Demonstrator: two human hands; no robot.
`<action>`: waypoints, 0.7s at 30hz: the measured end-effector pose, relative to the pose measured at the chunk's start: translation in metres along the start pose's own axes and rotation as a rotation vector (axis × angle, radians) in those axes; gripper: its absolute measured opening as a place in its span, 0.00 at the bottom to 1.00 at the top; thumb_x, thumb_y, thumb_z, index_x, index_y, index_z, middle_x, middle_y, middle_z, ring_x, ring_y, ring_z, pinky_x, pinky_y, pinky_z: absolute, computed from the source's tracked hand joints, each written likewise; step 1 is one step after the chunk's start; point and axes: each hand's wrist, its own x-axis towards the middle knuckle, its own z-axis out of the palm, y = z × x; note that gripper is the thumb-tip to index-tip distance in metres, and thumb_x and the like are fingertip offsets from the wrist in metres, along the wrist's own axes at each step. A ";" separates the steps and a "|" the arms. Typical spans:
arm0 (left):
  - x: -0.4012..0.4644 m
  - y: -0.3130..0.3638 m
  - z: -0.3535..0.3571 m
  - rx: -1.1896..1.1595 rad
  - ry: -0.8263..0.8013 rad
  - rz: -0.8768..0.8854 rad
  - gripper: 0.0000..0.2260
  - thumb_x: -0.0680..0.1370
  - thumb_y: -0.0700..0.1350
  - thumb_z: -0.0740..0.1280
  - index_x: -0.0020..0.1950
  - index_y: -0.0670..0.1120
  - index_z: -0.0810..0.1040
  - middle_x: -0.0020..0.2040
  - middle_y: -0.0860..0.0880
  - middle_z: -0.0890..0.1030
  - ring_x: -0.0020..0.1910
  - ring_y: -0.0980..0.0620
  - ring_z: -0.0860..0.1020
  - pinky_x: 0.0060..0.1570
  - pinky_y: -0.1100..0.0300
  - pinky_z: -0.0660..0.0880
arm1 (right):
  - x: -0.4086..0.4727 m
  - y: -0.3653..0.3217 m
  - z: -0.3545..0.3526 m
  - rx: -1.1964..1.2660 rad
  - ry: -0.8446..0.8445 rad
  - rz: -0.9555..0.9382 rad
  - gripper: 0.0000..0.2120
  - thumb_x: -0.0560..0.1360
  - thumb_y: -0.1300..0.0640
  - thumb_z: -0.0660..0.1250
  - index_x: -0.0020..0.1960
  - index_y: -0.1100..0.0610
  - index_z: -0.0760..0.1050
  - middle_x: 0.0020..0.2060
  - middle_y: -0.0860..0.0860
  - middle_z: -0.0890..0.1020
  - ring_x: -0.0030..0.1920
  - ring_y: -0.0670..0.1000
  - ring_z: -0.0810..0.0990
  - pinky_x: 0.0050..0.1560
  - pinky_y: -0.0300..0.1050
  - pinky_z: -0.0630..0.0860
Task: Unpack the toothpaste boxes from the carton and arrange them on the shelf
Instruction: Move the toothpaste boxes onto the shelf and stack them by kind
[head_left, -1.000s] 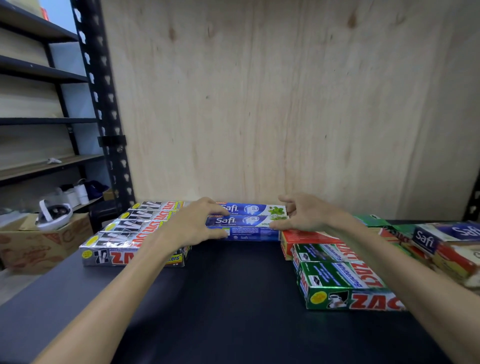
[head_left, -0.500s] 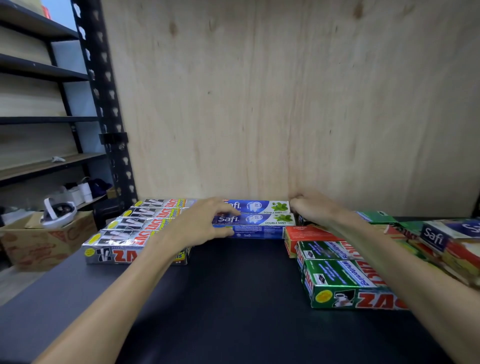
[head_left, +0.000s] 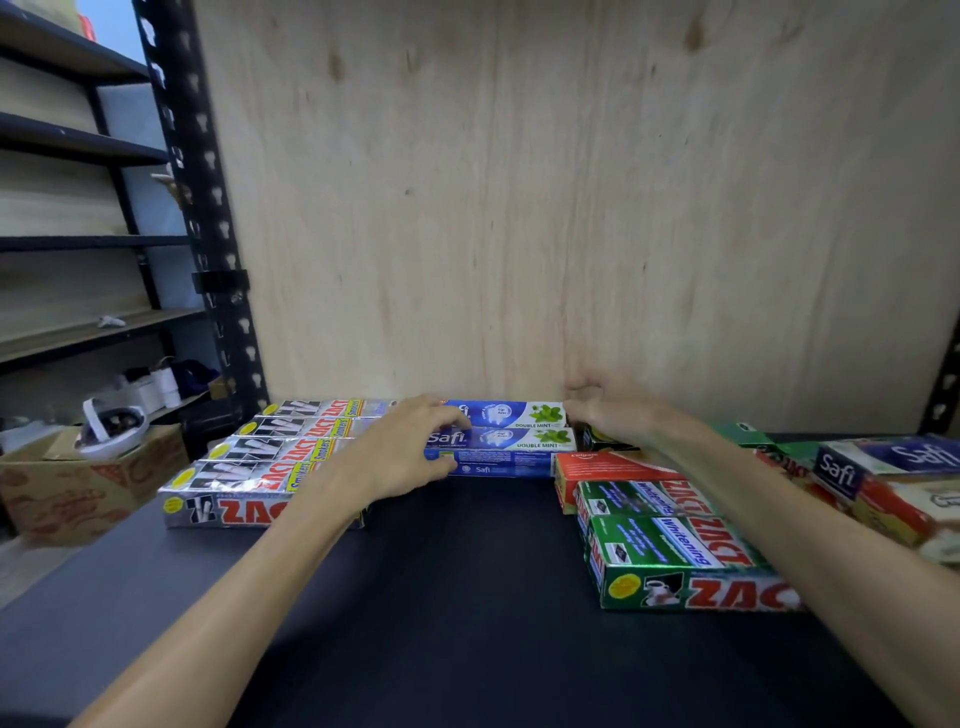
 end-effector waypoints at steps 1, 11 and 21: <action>-0.001 0.000 0.000 -0.008 -0.002 0.007 0.20 0.77 0.49 0.71 0.68 0.59 0.75 0.65 0.55 0.73 0.66 0.54 0.70 0.67 0.54 0.69 | 0.001 -0.001 0.002 -0.014 0.044 -0.005 0.19 0.79 0.49 0.68 0.68 0.52 0.73 0.57 0.47 0.79 0.54 0.47 0.76 0.55 0.43 0.69; 0.000 -0.001 -0.019 -0.058 0.116 -0.086 0.21 0.78 0.61 0.67 0.67 0.52 0.79 0.63 0.53 0.77 0.64 0.54 0.73 0.64 0.61 0.66 | 0.017 0.005 0.024 0.018 0.269 -0.013 0.14 0.70 0.54 0.79 0.52 0.55 0.79 0.49 0.51 0.85 0.50 0.51 0.83 0.56 0.50 0.78; 0.016 -0.042 -0.027 -0.044 -0.089 -0.154 0.17 0.85 0.45 0.57 0.73 0.51 0.75 0.70 0.51 0.74 0.69 0.53 0.71 0.66 0.64 0.62 | 0.023 0.003 0.020 -0.119 0.274 -0.055 0.10 0.71 0.54 0.78 0.48 0.59 0.86 0.43 0.54 0.87 0.42 0.50 0.84 0.48 0.46 0.80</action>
